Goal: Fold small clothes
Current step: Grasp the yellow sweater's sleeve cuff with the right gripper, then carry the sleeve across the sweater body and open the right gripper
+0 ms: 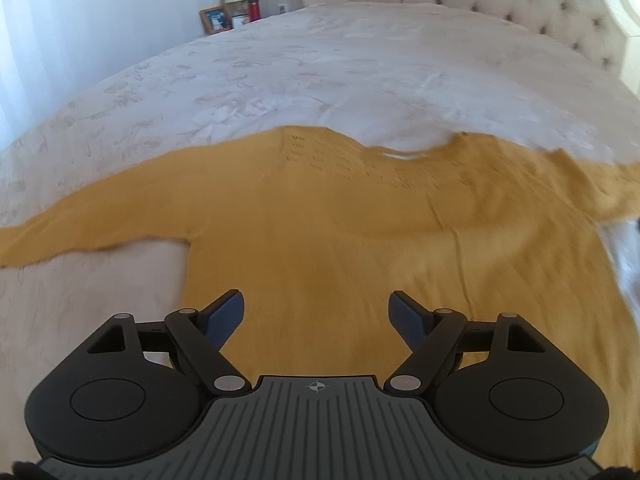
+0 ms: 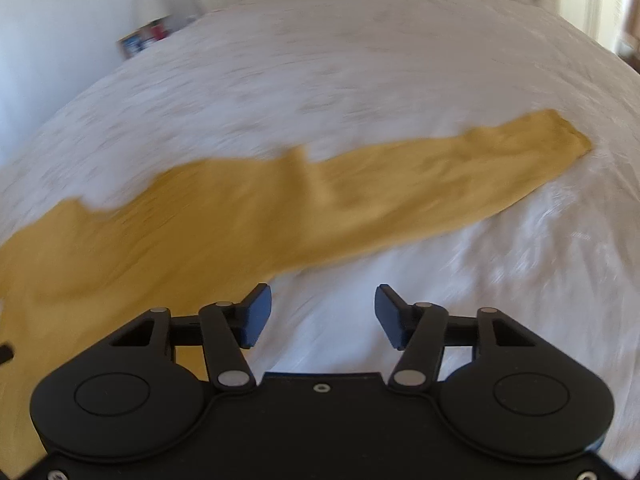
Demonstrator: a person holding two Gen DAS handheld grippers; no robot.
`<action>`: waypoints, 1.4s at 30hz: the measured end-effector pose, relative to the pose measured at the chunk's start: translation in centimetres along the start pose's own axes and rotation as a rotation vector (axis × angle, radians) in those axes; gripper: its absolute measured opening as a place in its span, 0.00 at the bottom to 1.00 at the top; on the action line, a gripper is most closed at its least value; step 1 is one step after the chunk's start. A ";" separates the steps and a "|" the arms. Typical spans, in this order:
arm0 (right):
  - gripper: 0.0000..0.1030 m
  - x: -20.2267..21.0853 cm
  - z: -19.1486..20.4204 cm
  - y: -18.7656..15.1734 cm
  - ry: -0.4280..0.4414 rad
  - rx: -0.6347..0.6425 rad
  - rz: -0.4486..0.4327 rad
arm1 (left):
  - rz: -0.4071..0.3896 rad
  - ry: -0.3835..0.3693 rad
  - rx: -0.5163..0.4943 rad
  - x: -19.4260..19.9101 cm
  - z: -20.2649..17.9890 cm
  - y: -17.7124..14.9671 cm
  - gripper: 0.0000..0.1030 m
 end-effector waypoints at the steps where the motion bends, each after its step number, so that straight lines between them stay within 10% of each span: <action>1: 0.61 -0.5 -1.1 0.9 -0.007 -0.029 0.000 | -0.003 0.007 0.003 -0.4 0.0 0.6 0.77; 16: 0.61 -6.4 -14.8 8.1 -0.206 -0.335 -0.001 | -0.006 0.099 -0.051 -8.5 -1.0 3.4 0.82; 22: 0.63 -8.7 -17.5 8.0 -0.158 -0.467 -0.009 | -0.037 0.103 -0.058 -8.2 -0.9 3.0 0.86; 25: 0.45 -8.9 -17.9 8.2 -0.126 -0.520 -0.061 | -0.032 0.092 -0.043 -8.4 -0.7 3.2 0.87; 26: 0.13 -8.9 -17.8 8.3 -0.118 -0.517 -0.067 | -0.032 0.090 -0.043 -8.4 -0.7 3.3 0.87; 33: 0.11 -5.0 -14.4 11.2 -0.172 -0.370 -0.150 | -0.020 0.059 -0.036 -7.8 -0.1 3.7 0.85; 42: 0.11 2.7 -0.7 16.0 0.007 -0.060 -0.258 | -0.016 0.033 0.021 -5.1 3.9 2.7 0.85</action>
Point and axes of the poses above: each gripper's, at about its wrist camera, not at the fingertips, and x roughly against the way its jaws point, z to its left, y to its top, the point moved 6 cm from there along -x, roughly the way its jaws point, and after that the axes turned 7 degrees about z, right-handed, at the moved point
